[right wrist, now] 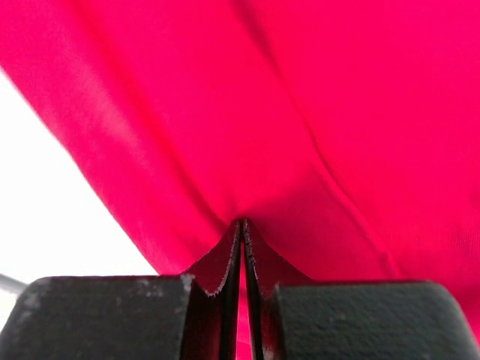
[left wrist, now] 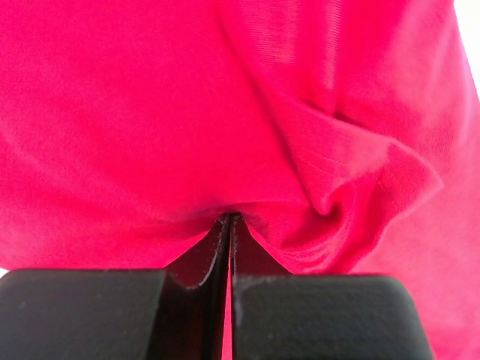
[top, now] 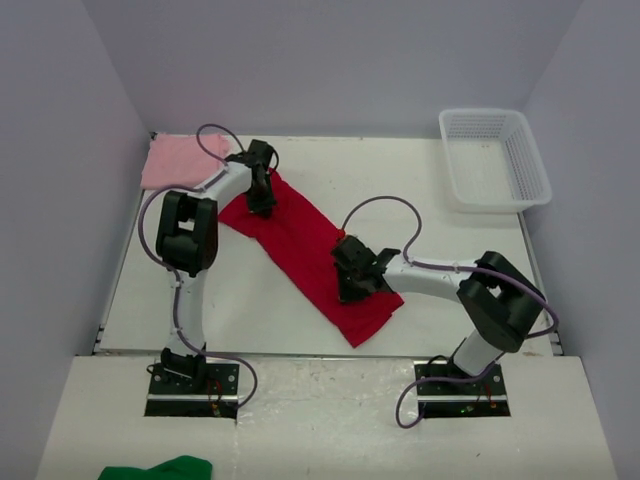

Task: Fold and stack the t-shirts
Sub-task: Rotate the tshirt 90 degrees

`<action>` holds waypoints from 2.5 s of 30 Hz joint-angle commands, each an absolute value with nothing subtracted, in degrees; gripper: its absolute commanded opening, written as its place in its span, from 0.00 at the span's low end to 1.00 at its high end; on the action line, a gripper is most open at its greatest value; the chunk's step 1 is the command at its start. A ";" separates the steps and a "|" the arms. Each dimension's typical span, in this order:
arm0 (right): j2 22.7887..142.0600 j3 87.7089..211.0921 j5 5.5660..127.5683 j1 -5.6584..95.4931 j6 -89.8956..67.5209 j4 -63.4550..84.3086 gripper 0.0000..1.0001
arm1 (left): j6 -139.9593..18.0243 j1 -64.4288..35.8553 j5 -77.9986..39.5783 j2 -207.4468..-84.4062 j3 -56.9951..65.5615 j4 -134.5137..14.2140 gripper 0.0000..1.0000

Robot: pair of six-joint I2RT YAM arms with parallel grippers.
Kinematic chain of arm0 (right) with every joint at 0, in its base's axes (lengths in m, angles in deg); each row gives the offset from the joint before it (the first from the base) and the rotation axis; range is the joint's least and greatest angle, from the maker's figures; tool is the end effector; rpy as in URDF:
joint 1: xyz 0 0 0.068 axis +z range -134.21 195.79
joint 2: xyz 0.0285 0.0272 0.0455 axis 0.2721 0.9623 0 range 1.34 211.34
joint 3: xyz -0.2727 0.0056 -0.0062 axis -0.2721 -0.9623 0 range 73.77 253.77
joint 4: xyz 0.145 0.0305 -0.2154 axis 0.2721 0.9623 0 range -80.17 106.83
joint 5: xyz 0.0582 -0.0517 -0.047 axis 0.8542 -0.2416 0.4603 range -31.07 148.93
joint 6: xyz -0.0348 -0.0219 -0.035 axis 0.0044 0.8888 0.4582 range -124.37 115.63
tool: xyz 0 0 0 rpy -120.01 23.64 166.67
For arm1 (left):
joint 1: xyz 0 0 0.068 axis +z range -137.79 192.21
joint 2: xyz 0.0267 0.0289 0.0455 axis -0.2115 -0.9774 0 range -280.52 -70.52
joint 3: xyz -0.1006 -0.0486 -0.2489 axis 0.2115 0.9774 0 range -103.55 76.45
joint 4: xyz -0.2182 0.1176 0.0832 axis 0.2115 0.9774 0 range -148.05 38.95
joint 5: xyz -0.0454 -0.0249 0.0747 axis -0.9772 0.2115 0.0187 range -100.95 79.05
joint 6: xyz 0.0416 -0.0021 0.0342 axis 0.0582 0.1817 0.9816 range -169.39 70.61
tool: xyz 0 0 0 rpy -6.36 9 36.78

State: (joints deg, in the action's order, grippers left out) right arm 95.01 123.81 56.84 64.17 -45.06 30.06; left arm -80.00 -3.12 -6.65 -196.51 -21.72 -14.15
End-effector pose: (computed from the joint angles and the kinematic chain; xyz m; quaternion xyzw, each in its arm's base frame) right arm 0.2029 0.2264 0.1530 -0.0612 0.9720 0.1460 0.1736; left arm 0.4388 -0.1176 0.1620 -0.1371 0.9771 -0.0278 0.1606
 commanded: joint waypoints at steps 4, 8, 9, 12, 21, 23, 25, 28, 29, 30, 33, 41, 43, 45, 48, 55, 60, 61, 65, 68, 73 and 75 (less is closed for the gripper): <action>101.96 123.33 61.21 74.31 -53.05 34.97 0.04 | -73.66 -8.79 -15.76 -204.81 -27.77 -18.93 0.00; 107.32 129.46 61.48 80.73 -53.85 35.40 0.04 | -72.07 -11.43 -18.76 -207.36 -31.46 -19.46 0.00; 108.30 131.23 61.04 82.74 -53.86 37.15 0.04 | -71.89 -11.78 -20.08 -207.71 -32.09 -19.81 0.00; 109.80 136.95 59.11 85.13 -53.86 39.97 0.04 | -71.01 -11.78 -21.58 -208.25 -33.32 -20.52 0.00; 103.83 144.77 48.39 83.65 -47.89 48.93 0.04 | -67.93 -11.08 -19.82 -205.43 -35.95 -20.34 0.00; 103.13 148.53 43.93 83.20 -46.74 53.13 0.04 | -67.93 -10.82 -20.18 -207.00 -39.19 -18.16 0.00; 100.50 152.14 40.31 83.12 -45.77 56.05 0.05 | -68.28 -10.90 -20.00 -206.49 -39.83 -17.53 0.00; 94.89 153.39 37.92 79.88 -44.19 57.82 0.10 | -69.16 -10.99 -19.39 -202.12 -35.37 -19.54 0.00; 93.38 153.31 38.18 78.73 -43.93 57.38 0.12 | -69.69 -10.99 -18.69 -200.79 -34.30 -19.90 0.00; 91.97 152.96 37.92 77.24 -43.58 56.95 0.13 | -70.04 -10.99 -17.47 -199.64 -33.33 -19.81 0.00; 86.26 148.84 38.79 70.92 -41.03 50.72 0.22 | -72.06 -11.08 -15.26 -193.76 -29.47 -19.46 0.00; 96.14 152.68 56.28 51.39 -33.13 46.06 0.25 | -73.47 -11.96 -10.94 -175.74 -22.69 -18.76 0.02; 100.72 159.06 58.04 48.85 -32.50 47.44 0.16 | -72.77 -12.22 -14.71 -173.46 -21.38 -18.06 0.03; 107.21 163.57 62.08 47.18 -31.54 49.37 0.06 | -72.68 -12.92 -19.01 -171.78 -19.19 -17.88 0.03; 113.21 173.76 68.05 43.40 -30.83 52.27 0.00 | -72.77 -15.82 -19.38 -167.21 -11.99 -19.80 0.03; 127.54 191.18 74.38 38.29 -27.84 59.05 0.10 | -76.01 -23.37 -24.04 -158.59 7.53 -29.64 0.00; 132.82 197.85 79.03 37.33 -25.47 61.60 0.30 | -78.21 -28.03 -25.89 -158.32 14.66 -35.01 0.00; 133.61 198.39 80.10 37.15 -25.29 62.21 0.33 | -78.48 -28.48 -25.98 -158.50 15.36 -35.54 0.00; 136.78 199.63 82.38 36.71 -24.06 63.09 0.30 | -79.88 -30.94 -27.12 -159.82 17.82 -38.18 0.00; 137.66 199.54 84.32 36.44 -24.15 63.18 0.30 | -81.11 -33.13 -27.82 -160.78 18.53 -39.67 0.00; 139.15 198.74 85.47 36.36 -23.27 62.91 0.29 | -82.34 -35.07 -27.12 -159.91 20.02 -39.76 0.00; 140.55 200.06 85.38 36.27 -22.74 63.53 0.28 | -82.61 -35.33 -27.29 -158.60 20.55 -39.85 0.00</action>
